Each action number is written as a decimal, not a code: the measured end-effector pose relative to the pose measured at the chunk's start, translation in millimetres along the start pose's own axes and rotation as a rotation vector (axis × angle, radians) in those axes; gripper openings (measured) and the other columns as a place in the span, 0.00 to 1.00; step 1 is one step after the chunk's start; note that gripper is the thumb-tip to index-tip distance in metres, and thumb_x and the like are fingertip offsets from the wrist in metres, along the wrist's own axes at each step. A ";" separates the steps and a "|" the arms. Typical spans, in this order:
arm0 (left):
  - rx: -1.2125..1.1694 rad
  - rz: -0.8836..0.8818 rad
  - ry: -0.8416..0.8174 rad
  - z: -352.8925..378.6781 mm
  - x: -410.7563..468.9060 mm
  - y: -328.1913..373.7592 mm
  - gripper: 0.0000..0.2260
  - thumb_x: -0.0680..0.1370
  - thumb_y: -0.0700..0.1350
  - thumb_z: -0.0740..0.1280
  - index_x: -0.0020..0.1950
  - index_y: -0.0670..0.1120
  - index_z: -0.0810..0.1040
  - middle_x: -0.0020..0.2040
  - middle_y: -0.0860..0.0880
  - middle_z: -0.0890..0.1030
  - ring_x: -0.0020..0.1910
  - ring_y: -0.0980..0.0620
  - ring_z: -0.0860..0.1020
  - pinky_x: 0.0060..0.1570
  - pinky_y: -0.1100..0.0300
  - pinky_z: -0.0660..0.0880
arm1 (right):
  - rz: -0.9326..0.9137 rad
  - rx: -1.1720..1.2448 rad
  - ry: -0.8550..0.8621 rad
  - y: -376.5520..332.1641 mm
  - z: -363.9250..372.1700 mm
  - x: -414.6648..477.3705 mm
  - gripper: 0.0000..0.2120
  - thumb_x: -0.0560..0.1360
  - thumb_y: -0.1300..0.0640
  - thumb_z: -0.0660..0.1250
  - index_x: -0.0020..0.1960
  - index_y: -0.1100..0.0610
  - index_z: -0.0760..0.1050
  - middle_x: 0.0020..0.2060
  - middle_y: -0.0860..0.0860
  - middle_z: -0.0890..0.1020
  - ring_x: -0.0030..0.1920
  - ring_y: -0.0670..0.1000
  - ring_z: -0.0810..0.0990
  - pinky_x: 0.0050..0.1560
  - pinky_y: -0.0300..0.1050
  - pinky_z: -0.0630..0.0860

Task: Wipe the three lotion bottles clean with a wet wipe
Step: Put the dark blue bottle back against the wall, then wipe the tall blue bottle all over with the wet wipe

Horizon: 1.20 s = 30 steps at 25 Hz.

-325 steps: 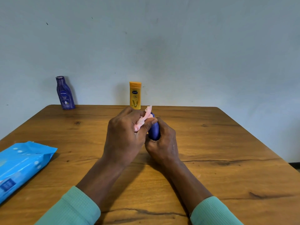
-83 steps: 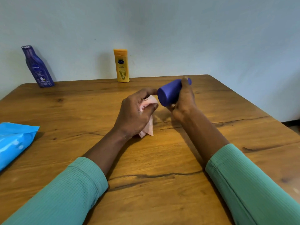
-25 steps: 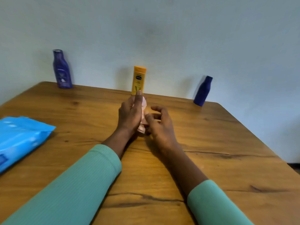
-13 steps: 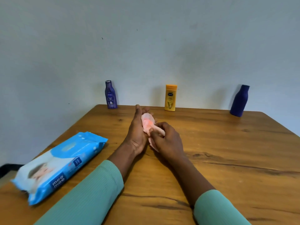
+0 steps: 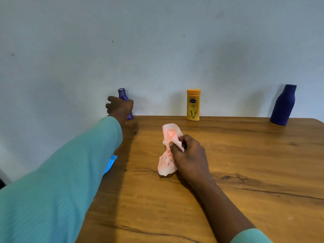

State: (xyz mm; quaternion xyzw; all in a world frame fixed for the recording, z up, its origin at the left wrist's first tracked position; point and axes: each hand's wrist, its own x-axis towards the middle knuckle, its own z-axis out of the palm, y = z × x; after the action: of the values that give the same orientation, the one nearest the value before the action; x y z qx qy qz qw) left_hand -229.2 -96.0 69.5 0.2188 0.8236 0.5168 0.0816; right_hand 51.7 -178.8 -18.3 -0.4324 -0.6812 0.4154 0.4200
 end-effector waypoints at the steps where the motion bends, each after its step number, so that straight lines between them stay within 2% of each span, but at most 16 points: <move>1: 0.035 0.005 0.044 4.4 9.4 -1.5 0.38 0.73 0.54 0.77 0.75 0.43 0.61 0.72 0.38 0.69 0.69 0.38 0.72 0.64 0.46 0.75 | -0.002 0.002 0.006 1.5 -0.2 -0.2 0.13 0.82 0.51 0.71 0.66 0.49 0.78 0.54 0.43 0.83 0.51 0.43 0.82 0.51 0.50 0.84; 4: 0.047 0.036 0.055 16.1 32.4 -6.6 0.43 0.71 0.57 0.79 0.76 0.43 0.59 0.74 0.38 0.68 0.72 0.37 0.70 0.67 0.44 0.73 | -0.012 0.003 0.012 4.4 0.4 0.3 0.10 0.82 0.50 0.70 0.62 0.47 0.78 0.51 0.41 0.82 0.48 0.41 0.82 0.47 0.46 0.83; 7: 0.072 0.040 0.014 30.5 58.6 -15.9 0.44 0.70 0.57 0.80 0.76 0.43 0.60 0.74 0.38 0.69 0.71 0.36 0.71 0.68 0.41 0.73 | -0.008 0.005 0.010 9.2 1.9 5.0 0.10 0.82 0.49 0.69 0.63 0.47 0.80 0.53 0.42 0.85 0.48 0.41 0.83 0.41 0.40 0.78; 9: 0.076 0.060 0.011 33.6 72.4 -19.1 0.39 0.71 0.54 0.79 0.75 0.43 0.64 0.71 0.39 0.74 0.68 0.37 0.76 0.66 0.42 0.76 | -0.002 -0.003 0.008 11.7 2.6 5.7 0.11 0.82 0.49 0.69 0.63 0.47 0.80 0.54 0.43 0.85 0.49 0.41 0.83 0.40 0.38 0.77; 11: 0.008 0.065 0.029 32.3 73.3 -18.6 0.31 0.73 0.48 0.78 0.73 0.43 0.70 0.66 0.41 0.79 0.61 0.40 0.80 0.59 0.48 0.80 | -0.002 -0.003 0.003 11.7 3.6 5.5 0.11 0.82 0.49 0.69 0.63 0.47 0.80 0.54 0.43 0.85 0.49 0.41 0.83 0.41 0.38 0.77; 14: -0.346 -0.033 0.007 25.3 47.0 -2.2 0.20 0.74 0.47 0.76 0.63 0.46 0.75 0.57 0.46 0.83 0.51 0.45 0.82 0.51 0.54 0.78 | -0.001 0.004 0.009 13.7 3.0 8.9 0.11 0.82 0.50 0.70 0.64 0.47 0.79 0.54 0.42 0.85 0.50 0.41 0.83 0.42 0.38 0.78; 16: -0.681 -0.101 -0.202 9.2 18.1 11.1 0.15 0.73 0.47 0.77 0.55 0.46 0.76 0.56 0.45 0.84 0.49 0.47 0.82 0.52 0.53 0.79 | 0.008 0.070 0.012 10.8 2.9 6.5 0.11 0.82 0.52 0.70 0.65 0.48 0.79 0.52 0.41 0.84 0.49 0.42 0.83 0.43 0.40 0.80; 19: -1.008 -0.159 -0.610 -16.1 -44.2 18.3 0.11 0.76 0.44 0.75 0.55 0.44 0.79 0.60 0.41 0.83 0.53 0.45 0.82 0.54 0.52 0.80 | 0.044 0.257 0.101 4.8 -1.0 0.8 0.07 0.82 0.52 0.70 0.59 0.44 0.79 0.53 0.46 0.86 0.51 0.46 0.85 0.50 0.51 0.85; 21: -1.115 -0.156 -0.781 -30.3 -96.9 11.0 0.10 0.78 0.44 0.73 0.56 0.40 0.80 0.54 0.40 0.84 0.52 0.43 0.83 0.53 0.50 0.83 | 0.096 0.403 0.185 0.1 -6.4 -4.9 0.05 0.83 0.52 0.69 0.58 0.45 0.79 0.52 0.49 0.87 0.52 0.50 0.86 0.51 0.56 0.86; 23: -1.151 -0.147 -0.896 -40.6 -145.5 -2.8 0.18 0.76 0.47 0.73 0.62 0.39 0.80 0.52 0.40 0.85 0.52 0.43 0.85 0.50 0.50 0.84 | 0.122 0.511 0.243 -3.0 -12.7 -12.1 0.06 0.84 0.52 0.68 0.59 0.49 0.81 0.49 0.51 0.87 0.50 0.53 0.87 0.49 0.56 0.86; 26: -1.155 -0.183 -0.974 -38.5 -192.6 -33.1 0.23 0.77 0.50 0.70 0.69 0.38 0.78 0.59 0.39 0.84 0.52 0.42 0.85 0.52 0.49 0.84 | 0.077 0.562 0.293 -5.0 -15.1 -19.1 0.05 0.84 0.55 0.68 0.58 0.49 0.81 0.47 0.53 0.87 0.46 0.55 0.87 0.49 0.60 0.85; 27: -1.156 -0.193 -0.986 -34.8 -199.2 -41.8 0.23 0.78 0.50 0.70 0.69 0.39 0.78 0.61 0.38 0.83 0.52 0.42 0.85 0.54 0.48 0.84 | 0.048 0.575 0.304 -6.1 -13.7 -18.7 0.06 0.84 0.57 0.68 0.59 0.49 0.80 0.48 0.52 0.87 0.46 0.54 0.87 0.49 0.60 0.85; 30: -1.140 -0.171 -1.054 -22.8 -201.2 -59.3 0.24 0.74 0.50 0.75 0.67 0.39 0.81 0.62 0.38 0.83 0.54 0.43 0.85 0.59 0.46 0.81 | -0.068 0.569 0.323 -10.7 -7.6 -18.4 0.12 0.81 0.65 0.69 0.58 0.49 0.82 0.50 0.52 0.87 0.49 0.52 0.87 0.47 0.52 0.84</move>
State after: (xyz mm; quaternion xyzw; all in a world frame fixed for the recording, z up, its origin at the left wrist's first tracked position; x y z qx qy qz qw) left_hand -74.5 -226.0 8.8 0.2954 0.2973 0.6802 0.6014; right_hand 61.2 -197.5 -9.9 -0.3351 -0.4763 0.5008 0.6403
